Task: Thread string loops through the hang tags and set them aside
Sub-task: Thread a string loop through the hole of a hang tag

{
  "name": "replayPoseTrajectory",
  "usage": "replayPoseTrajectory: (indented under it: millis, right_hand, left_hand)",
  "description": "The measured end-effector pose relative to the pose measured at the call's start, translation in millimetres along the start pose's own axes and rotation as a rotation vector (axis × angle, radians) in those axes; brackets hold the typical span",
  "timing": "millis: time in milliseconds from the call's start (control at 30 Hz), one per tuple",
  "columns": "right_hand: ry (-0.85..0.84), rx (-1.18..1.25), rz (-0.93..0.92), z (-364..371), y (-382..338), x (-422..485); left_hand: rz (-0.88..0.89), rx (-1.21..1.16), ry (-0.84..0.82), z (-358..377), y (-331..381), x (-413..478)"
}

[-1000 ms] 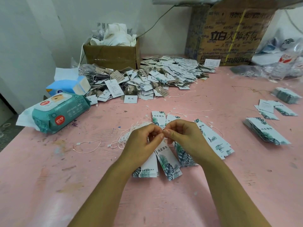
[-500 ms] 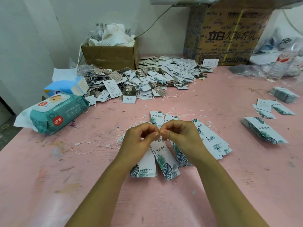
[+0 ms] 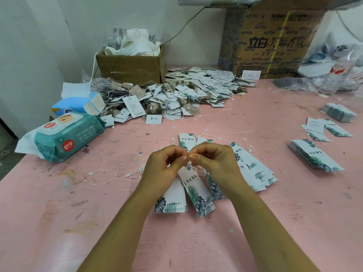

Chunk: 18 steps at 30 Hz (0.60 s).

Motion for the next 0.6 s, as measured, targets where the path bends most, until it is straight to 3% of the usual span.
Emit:
replayPoseTrajectory:
  millis: [267, 333, 467, 600]
  right_hand:
    - [0.017, 0.063, -0.009, -2, 1, 0]
    - [-0.018, -0.037, -0.004, 1, 3, 0]
    - [-0.167, -0.532, 0.080, 3, 22, 0]
    - [-0.245, -0.578, 0.148, 8, 33, -2]
  left_hand:
    - [0.059, -0.010, -0.049, 2, 3, -1]
    - [0.040, -0.061, -0.011, -3, 0, 1]
    - [0.018, -0.266, 0.052, -10, 0, 2]
    - [0.033, -0.376, 0.090, -14, 3, 1]
Point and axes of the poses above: each hand's wrist, its own x-axis towards the middle knuckle, its own z-axis out of the palm, y = z × x, the point moved 9 cm from there along x, towards the middle knuckle, and after that the axes turned 2 degrees about x, right-handed, at the moved point
